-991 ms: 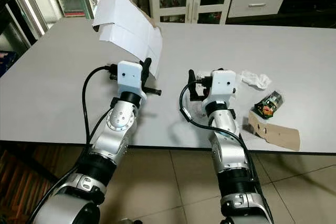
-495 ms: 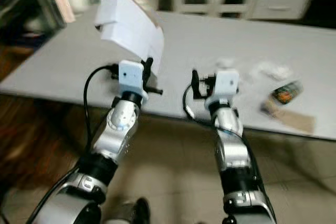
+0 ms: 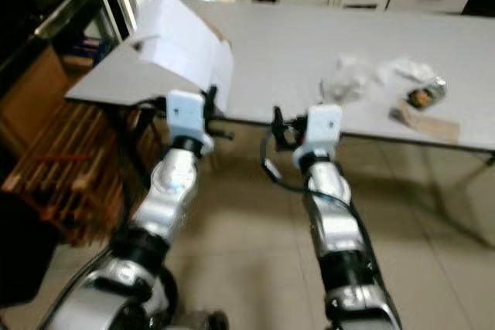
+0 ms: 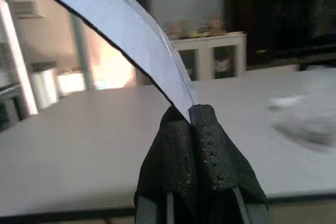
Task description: Picking trash to rubbish bin
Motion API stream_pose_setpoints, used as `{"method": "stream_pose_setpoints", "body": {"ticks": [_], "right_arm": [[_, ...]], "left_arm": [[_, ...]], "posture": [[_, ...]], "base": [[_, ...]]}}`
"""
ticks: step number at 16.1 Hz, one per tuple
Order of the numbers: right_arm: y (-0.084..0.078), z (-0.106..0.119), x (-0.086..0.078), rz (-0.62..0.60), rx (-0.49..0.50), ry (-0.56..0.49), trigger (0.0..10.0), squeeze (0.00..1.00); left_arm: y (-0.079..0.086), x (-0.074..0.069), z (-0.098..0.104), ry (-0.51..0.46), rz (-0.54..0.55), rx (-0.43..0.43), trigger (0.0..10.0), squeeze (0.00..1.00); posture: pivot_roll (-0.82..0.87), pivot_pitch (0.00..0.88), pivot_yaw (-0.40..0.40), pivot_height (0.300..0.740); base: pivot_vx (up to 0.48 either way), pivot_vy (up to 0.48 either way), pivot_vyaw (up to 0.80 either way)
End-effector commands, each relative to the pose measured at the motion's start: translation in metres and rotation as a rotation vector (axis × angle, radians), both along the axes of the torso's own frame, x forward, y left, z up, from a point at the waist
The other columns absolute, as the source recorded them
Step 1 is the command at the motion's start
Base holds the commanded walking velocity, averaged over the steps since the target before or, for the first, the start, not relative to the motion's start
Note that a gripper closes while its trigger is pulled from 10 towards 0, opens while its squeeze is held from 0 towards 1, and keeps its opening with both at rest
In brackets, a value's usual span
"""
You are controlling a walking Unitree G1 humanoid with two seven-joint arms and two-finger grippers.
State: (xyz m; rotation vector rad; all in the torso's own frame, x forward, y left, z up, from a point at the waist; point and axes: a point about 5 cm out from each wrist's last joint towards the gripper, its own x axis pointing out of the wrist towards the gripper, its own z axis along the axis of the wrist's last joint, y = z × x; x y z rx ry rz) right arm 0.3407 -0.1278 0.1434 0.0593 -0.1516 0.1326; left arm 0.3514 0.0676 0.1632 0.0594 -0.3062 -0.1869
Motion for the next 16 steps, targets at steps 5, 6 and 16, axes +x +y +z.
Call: {"method": "stream_pose_setpoints", "body": {"ticks": [5,6,16], "right_arm": [[0.0022,0.0045,0.0010,0.008,0.000,-0.012,10.0,0.00],[0.0023,0.0045,0.0010,0.008,0.000,-0.012,10.0,0.00],[0.0014,0.0052,0.0021,0.007,-0.011,-0.010,10.0,0.00]], "left_arm": [[-0.0005,0.0008,0.0050,-0.017,-0.007,0.011,10.0,0.00],[-0.0005,0.0009,0.0050,-0.017,-0.007,0.011,10.0,0.00],[-0.0003,0.0025,0.0044,-0.009,-0.007,0.023,10.0,0.00]], "posture": [[-0.06,0.026,0.015,0.740],[-0.06,0.027,0.015,0.740],[-0.06,0.034,0.016,0.740]], "base": [[-0.272,0.000,0.00],[-0.270,0.000,0.00],[-0.212,0.000,0.00]]}}
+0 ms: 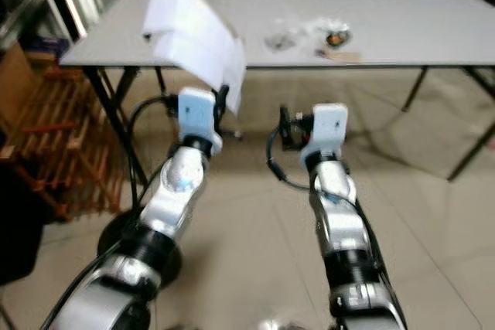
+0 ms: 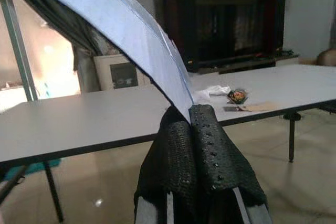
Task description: Picking trash to rubbish bin
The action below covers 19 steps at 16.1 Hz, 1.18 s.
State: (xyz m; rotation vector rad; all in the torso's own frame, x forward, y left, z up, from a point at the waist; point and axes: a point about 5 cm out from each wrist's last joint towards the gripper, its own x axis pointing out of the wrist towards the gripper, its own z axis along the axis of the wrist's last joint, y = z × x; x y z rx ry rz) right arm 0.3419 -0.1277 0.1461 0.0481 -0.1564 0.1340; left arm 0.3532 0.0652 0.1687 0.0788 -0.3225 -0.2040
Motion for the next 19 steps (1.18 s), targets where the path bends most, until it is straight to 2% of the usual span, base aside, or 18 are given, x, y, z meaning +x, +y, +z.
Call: {"method": "stream_pose_setpoints", "body": {"ticks": [1,6,19], "right_arm": [[0.0014,0.0025,0.0007,0.007,0.000,-0.005,10.0,0.00],[0.0017,0.0014,0.0002,0.015,-0.013,0.000,10.0,0.00],[0.0028,-0.0062,-0.0015,0.020,-0.043,0.035,10.0,0.00]], "left_arm": [[0.0026,0.0011,-0.0022,0.014,0.012,0.011,10.0,0.00],[0.0028,0.0015,-0.0019,0.016,0.010,0.010,10.0,0.00],[0.0028,0.0002,-0.0038,0.023,0.010,0.008,10.0,0.00]], "posture": [[-0.07,0.035,0.017,0.740],[-0.07,0.040,0.018,0.740],[-0.06,0.042,0.018,0.740]], "base": [[0.000,0.000,0.00],[0.000,0.000,0.00],[0.000,0.000,0.79]]}}
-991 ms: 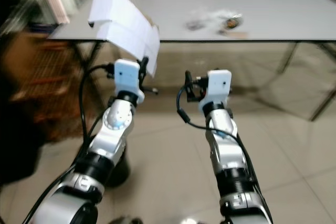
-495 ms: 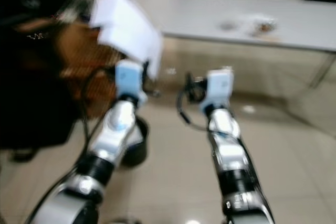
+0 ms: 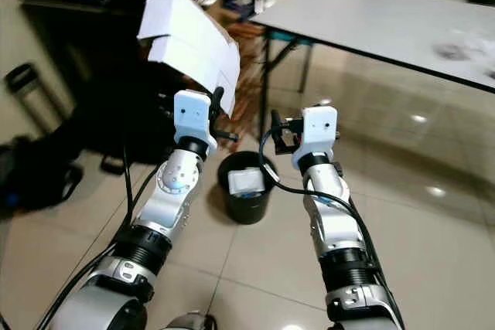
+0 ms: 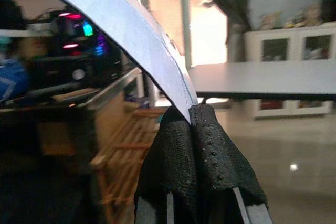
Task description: Picking trash to rubbish bin
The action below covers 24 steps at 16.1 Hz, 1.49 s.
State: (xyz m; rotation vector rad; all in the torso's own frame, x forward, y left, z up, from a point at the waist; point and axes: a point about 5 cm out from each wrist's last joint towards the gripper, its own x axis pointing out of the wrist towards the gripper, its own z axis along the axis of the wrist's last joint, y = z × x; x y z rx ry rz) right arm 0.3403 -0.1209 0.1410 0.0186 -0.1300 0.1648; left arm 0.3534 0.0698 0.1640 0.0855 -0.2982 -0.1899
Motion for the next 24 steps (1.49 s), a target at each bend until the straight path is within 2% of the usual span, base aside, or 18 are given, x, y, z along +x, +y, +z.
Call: {"method": "stream_pose_setpoints", "body": {"ticks": [1,9,17,20,24], "right_arm": [[-0.0039,-0.0015,0.0001,-0.010,-0.009,0.013,10.0,0.00],[-0.0020,-0.0019,0.0005,-0.009,0.012,0.017,10.0,0.00],[-0.0019,-0.0030,0.0007,-0.014,0.029,0.032,10.0,0.00],[0.0020,-0.0045,0.0004,0.012,0.012,0.043,10.0,0.00],[0.0008,-0.0035,0.0001,0.007,0.009,0.029,10.0,0.00]], "left_arm": [[-0.0017,-0.0001,0.0008,0.001,-0.006,-0.003,10.0,0.00],[0.0051,0.0006,-0.0040,0.042,0.007,-0.034,10.0,0.00],[0.0053,0.0016,-0.0066,0.064,0.002,-0.023,10.0,0.00],[0.0054,0.0019,-0.0066,0.066,0.003,-0.021,10.0,0.00],[0.0059,0.0021,-0.0067,0.069,0.006,-0.017,10.0,0.00]], "posture": [[-0.06,0.042,0.018,0.740],[-0.06,0.031,0.022,0.740],[-0.06,0.044,0.020,0.740],[-0.06,0.048,0.018,0.740],[-0.06,0.051,0.018,0.740]], "base": [[0.000,0.000,0.56],[0.030,0.000,0.00],[0.457,0.000,0.00],[0.469,0.000,-0.71],[0.461,0.000,0.00]]}}
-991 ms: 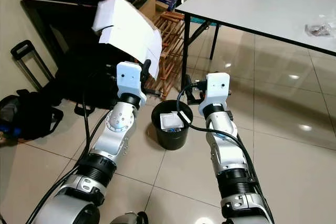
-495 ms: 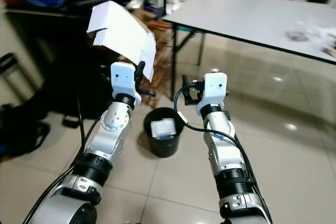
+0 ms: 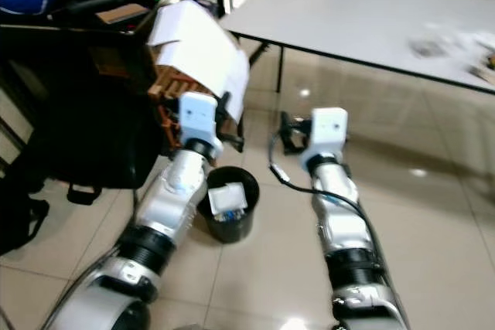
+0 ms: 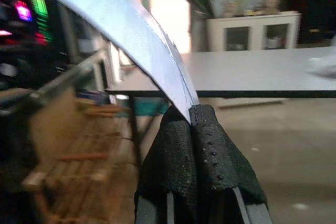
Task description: Picking trash to rubbish bin
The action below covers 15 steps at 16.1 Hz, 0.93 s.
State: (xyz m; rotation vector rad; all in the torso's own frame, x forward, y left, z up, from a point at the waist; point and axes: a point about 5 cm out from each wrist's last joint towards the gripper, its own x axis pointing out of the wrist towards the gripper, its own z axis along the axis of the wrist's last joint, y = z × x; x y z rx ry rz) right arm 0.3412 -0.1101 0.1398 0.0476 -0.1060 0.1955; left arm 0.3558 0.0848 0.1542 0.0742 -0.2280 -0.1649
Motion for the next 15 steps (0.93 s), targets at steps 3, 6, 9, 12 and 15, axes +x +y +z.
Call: {"method": "stream_pose_setpoints", "body": {"ticks": [3,6,9,12,15], "right_arm": [[-0.0099,-0.0027,-0.0009,-0.029,-0.014,0.008,10.0,0.00],[-0.0113,-0.0042,0.0001,-0.035,-0.002,0.026,10.0,0.00],[-0.0116,-0.0052,0.0005,-0.037,0.003,0.037,10.0,0.00],[-0.0122,-0.0042,0.0001,-0.037,-0.002,0.022,10.0,0.00],[-0.0110,-0.0046,-0.0005,-0.026,-0.044,0.017,10.0,0.00]], "left_arm": [[-0.0088,-0.0003,0.0030,0.000,-0.023,-0.007,10.0,0.00],[-0.0091,-0.0002,0.0030,0.001,-0.026,-0.005,10.0,0.00],[-0.0094,0.0000,0.0030,0.002,-0.028,-0.002,10.0,0.00],[-0.0103,-0.0003,0.0031,0.002,-0.031,-0.001,10.0,0.00],[-0.0104,-0.0004,0.0031,0.002,-0.031,-0.001,10.0,0.00]], "posture": [[-0.06,0.051,0.020,0.740],[-0.06,0.052,0.021,0.740],[-0.06,0.053,0.021,0.740],[-0.06,0.054,0.021,0.740],[-0.06,0.053,0.020,0.740]], "base": [[0.453,0.000,0.00],[0.447,0.000,-0.23],[0.436,0.000,-0.80],[0.414,0.000,-0.26],[0.406,0.000,0.00]]}}
